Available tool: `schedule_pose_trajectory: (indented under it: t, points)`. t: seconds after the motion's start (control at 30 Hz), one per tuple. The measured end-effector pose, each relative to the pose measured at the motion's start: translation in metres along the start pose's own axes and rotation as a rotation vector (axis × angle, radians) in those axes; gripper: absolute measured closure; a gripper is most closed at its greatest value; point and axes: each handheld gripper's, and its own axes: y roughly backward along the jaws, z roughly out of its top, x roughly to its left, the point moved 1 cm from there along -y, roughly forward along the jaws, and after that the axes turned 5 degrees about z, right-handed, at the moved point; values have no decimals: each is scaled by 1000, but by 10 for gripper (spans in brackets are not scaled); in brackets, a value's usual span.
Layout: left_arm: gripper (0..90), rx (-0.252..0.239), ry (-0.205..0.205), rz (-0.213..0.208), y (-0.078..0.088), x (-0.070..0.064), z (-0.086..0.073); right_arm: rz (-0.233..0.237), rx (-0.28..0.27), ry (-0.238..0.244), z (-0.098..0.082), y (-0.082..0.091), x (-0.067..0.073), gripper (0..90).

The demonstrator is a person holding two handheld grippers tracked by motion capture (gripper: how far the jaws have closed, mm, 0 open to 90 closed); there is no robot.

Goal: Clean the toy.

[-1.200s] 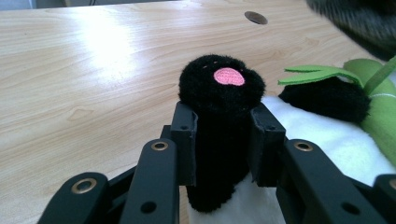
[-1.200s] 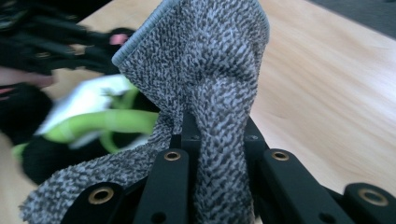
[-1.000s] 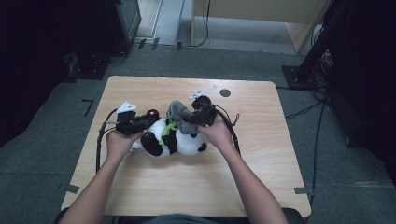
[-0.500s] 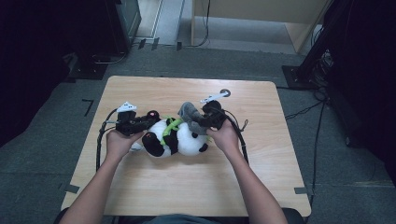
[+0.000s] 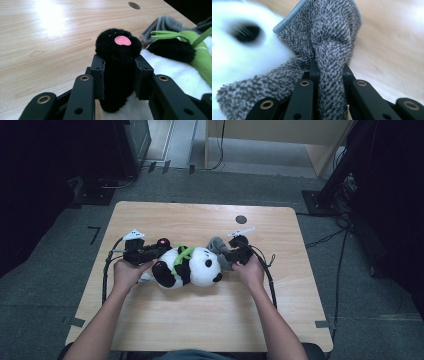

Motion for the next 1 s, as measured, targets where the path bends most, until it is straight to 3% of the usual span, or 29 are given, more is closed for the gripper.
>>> schedule_pose_trajectory:
  t: [0.07,0.17,0.33,0.5,0.67,0.9,1.0]
  points:
    - [671,-1,5,0,0,1,-1,-34,38,10,-7,-5,-6,796]
    - [671,-4,-1,3,0,1,-1,-16,12,-37,-8,1,-12,797]
    - [669,-6,-6,7,0,0,-1,-32,-52,19,10,28,0,796]
    - [667,-7,-15,11,0,-1,-1,-7,-96,70,35,46,22,796]
    - [667,-5,-27,16,1,-1,0,48,-130,121,59,50,53,796]
    - [667,-6,-28,16,1,-2,0,137,-114,180,74,33,93,794]
    - [667,-3,-28,14,1,-2,0,122,-54,191,68,17,98,793]
